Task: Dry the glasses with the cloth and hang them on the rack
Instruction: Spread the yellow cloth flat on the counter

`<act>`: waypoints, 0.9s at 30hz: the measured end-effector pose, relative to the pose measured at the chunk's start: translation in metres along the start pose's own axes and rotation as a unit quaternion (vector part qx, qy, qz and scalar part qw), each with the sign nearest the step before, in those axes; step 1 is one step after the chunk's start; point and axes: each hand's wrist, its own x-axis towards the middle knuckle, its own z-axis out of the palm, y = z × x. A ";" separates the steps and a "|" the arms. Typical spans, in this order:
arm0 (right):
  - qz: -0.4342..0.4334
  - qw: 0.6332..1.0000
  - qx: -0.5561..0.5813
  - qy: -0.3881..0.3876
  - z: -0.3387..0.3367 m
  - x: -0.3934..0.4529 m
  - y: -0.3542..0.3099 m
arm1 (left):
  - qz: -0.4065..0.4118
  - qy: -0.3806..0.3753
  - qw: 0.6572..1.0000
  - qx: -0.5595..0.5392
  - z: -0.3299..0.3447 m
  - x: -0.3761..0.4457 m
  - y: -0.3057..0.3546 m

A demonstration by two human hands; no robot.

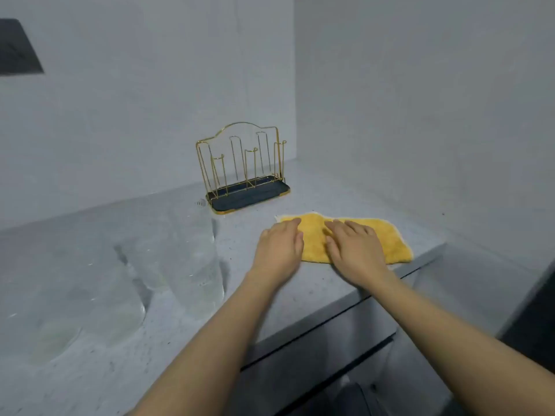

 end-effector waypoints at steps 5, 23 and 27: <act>0.021 0.989 0.002 -0.146 0.020 0.009 0.013 | 0.009 -0.086 0.996 0.034 0.013 0.007 -0.007; 0.086 0.991 0.000 -0.104 0.009 0.042 0.042 | -0.058 -0.138 0.985 0.090 0.010 0.042 -0.011; 0.105 0.994 0.043 0.000 0.013 0.047 0.052 | -0.071 -0.035 0.996 0.035 0.016 0.048 -0.020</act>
